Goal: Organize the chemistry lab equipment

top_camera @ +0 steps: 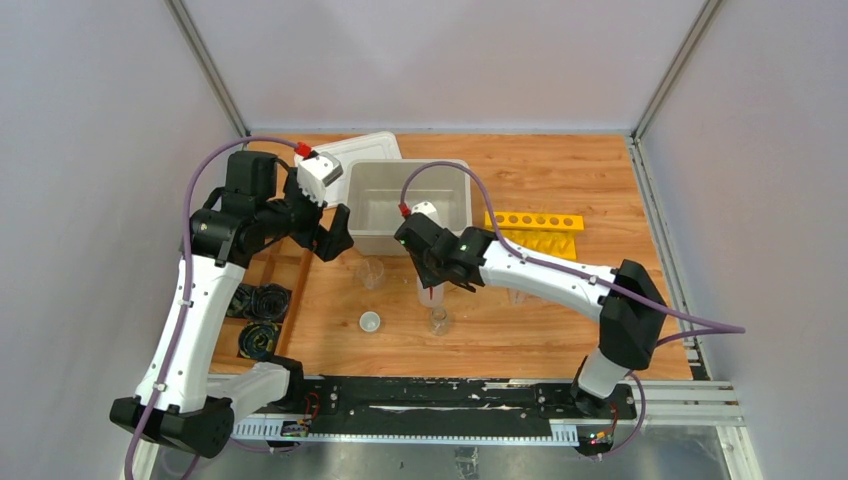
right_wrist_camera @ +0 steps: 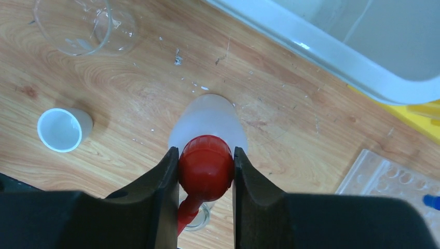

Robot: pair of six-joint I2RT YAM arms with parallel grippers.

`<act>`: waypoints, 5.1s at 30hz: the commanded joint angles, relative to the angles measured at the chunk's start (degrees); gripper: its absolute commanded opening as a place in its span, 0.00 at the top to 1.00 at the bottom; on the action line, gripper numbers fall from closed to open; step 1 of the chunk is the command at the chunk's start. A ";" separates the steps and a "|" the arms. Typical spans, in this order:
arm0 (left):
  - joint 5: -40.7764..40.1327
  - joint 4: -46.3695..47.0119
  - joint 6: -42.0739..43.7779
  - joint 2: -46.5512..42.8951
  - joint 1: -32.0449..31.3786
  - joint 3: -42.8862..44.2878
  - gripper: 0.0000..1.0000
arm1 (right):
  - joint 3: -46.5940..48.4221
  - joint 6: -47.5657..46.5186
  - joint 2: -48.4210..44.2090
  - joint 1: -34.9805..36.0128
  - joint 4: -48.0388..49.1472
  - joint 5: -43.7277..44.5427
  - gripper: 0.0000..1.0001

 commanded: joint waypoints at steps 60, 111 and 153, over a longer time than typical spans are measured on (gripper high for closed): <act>1.66 1.02 1.55 -2.90 0.43 -0.67 0.00 | 34.86 -14.70 17.43 -20.22 4.39 0.18 0.22; 5.29 -3.51 4.73 3.95 23.46 3.55 0.00 | 22.74 -28.13 26.83 4.40 9.64 -10.43 0.88; 4.95 -5.08 30.91 2.25 4.71 -21.89 0.00 | 38.37 -16.62 27.53 -16.58 -11.97 -6.17 1.00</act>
